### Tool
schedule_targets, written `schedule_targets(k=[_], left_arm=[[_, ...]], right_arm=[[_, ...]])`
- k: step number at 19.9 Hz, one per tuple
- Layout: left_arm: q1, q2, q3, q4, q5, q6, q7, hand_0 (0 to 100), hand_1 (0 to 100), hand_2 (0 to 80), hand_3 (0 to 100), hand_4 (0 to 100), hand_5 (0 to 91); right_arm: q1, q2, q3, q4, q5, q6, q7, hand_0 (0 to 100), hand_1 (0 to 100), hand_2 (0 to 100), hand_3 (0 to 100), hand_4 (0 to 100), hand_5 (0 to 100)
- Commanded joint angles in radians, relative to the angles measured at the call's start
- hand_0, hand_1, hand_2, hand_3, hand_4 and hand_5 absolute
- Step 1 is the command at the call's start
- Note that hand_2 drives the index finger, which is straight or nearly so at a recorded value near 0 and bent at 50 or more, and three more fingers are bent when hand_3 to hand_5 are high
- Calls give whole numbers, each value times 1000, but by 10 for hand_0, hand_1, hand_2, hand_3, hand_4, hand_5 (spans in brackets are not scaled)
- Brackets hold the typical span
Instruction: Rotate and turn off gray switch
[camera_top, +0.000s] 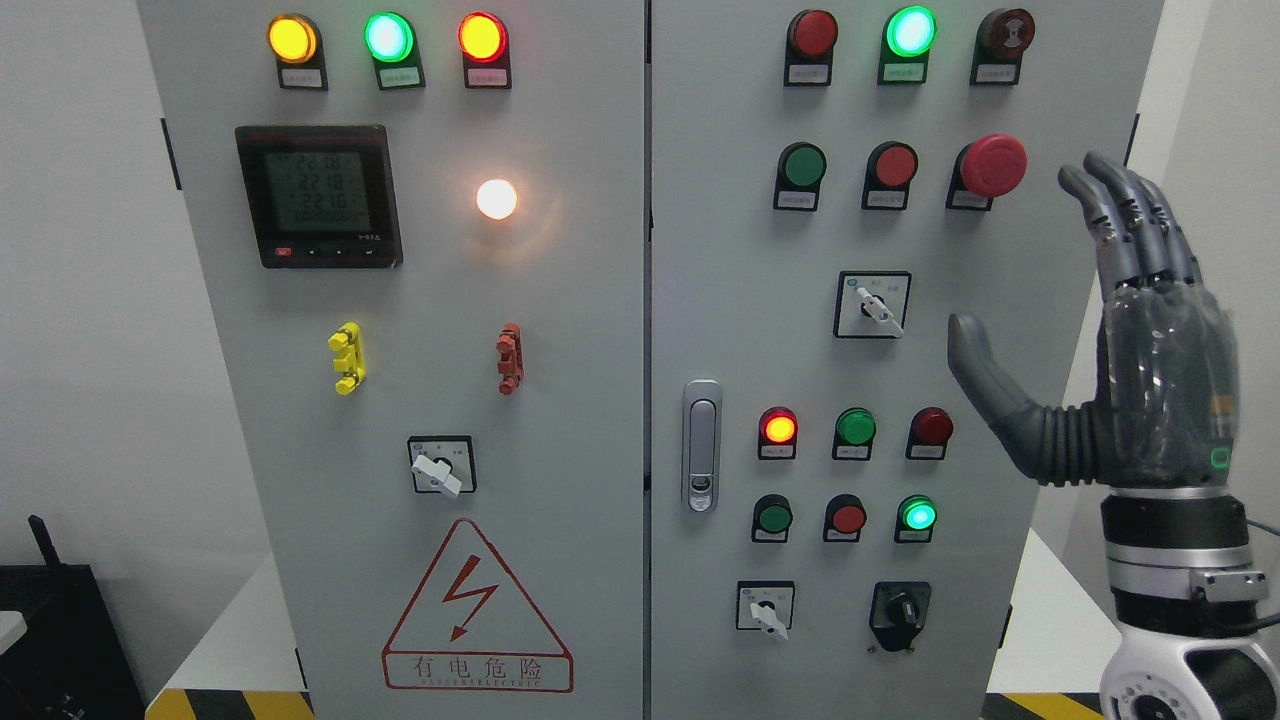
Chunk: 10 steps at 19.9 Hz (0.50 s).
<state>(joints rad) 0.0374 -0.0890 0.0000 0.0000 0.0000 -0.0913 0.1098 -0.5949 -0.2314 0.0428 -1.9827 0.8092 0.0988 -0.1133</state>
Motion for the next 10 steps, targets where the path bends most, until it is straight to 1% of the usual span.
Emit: schedule_targets(k=[1,5,6,7,8,9,10], left_arm=[[-1,0,32,23,-8,1,-1,120,389,0,0,0,0],[-1,0,32,23,-8,1,1,120,389,0,0,0,0],[-1,0,32,23,-8,1,-1,120,389,0,0,0,0],[-1,0,32,23,-8,1,-1,120,389,0,0,0,0],[-1,0,32,23,-8,1,-1,120,389,0,0,0,0],[-1,0,32,23,-8,1,-1,120,389,0,0,0,0],[-1,0,32,23,-8,1,-1,120,389,0,0,0,0]], right_arm=[[0,17,3,1,1,7,0,353,382,6,156,87,0],[0,20,3,2,1,7,1,366,384,12,175,130,7],[0,20,3,4,1,9,0,367,384,14,215,172,66],[0,21,3,5,1,10,0,368,384,15,236,192,91],[0,24,3,5,-1,15,0,368,385,16,309,235,147],[0,27,3,5,-1,16,0,370,386,18,415,278,210],[0,30,3,5,-1,18,0,371,387,20,444,293,235]])
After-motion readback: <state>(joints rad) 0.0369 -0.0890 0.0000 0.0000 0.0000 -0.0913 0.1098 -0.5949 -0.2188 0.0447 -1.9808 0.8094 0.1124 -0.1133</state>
